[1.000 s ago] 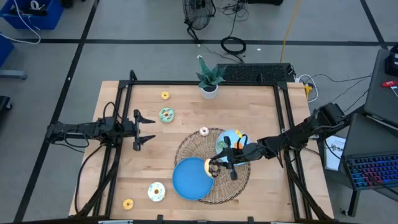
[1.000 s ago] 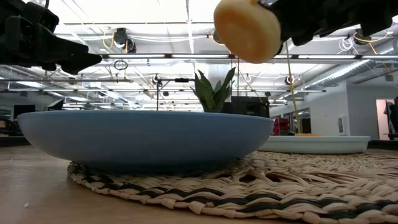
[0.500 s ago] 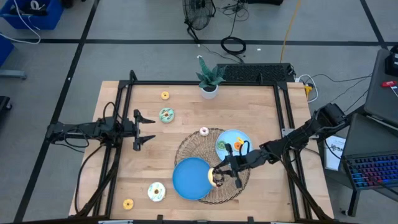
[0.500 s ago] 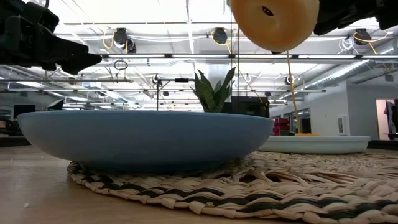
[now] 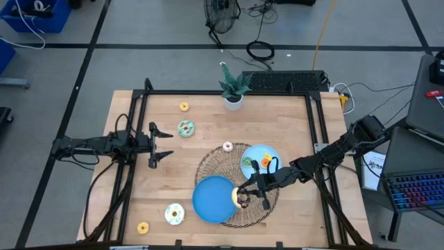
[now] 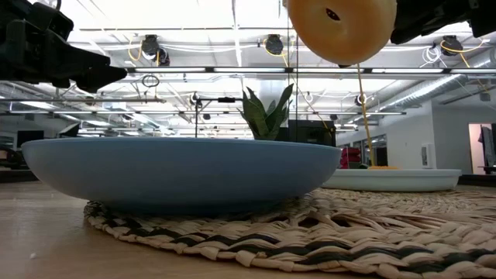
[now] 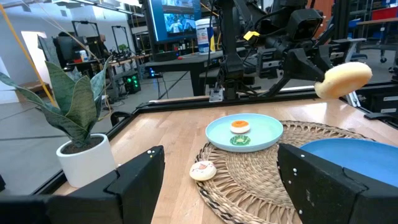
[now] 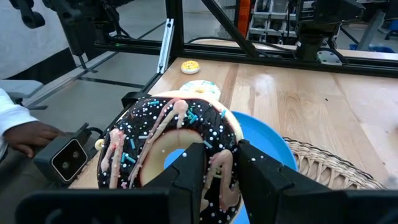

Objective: Pick & Place donuts
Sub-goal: Put the large black donut on the blue plate

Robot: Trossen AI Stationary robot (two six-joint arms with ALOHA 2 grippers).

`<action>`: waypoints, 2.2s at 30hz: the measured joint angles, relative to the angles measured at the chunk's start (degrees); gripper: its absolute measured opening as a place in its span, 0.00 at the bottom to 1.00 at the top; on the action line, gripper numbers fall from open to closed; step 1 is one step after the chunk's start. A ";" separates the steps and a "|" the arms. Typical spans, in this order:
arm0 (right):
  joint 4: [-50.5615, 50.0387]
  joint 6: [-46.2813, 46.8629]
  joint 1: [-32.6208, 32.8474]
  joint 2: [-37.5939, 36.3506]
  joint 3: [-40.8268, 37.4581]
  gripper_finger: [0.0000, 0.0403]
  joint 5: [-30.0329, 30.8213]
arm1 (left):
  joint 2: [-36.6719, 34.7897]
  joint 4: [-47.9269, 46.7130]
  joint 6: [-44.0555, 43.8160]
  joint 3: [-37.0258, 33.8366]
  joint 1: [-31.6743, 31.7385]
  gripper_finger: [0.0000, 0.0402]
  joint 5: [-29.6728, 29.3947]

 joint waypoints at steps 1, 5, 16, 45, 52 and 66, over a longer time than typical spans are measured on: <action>0.00 0.00 0.00 0.00 0.00 0.19 0.04 | 0.01 0.00 0.00 0.00 -0.01 0.76 0.00; 0.00 0.00 0.00 0.00 0.00 0.19 0.05 | 0.00 0.02 0.00 -0.02 0.00 0.76 0.00; 7.42 -1.45 0.00 0.00 0.00 0.19 0.16 | -0.01 0.01 0.00 -0.01 0.00 0.76 0.00; 20.82 -4.77 -4.90 17.97 10.49 0.19 -5.96 | -0.01 0.01 0.02 0.00 0.00 0.76 0.00; 19.11 -4.77 -6.04 20.21 12.25 0.19 -5.80 | -0.01 0.02 0.00 -0.01 -0.02 0.76 0.01; 3.52 -4.22 -6.38 20.24 15.82 0.19 -5.40 | -0.01 -0.03 0.00 -0.01 -0.01 0.76 0.00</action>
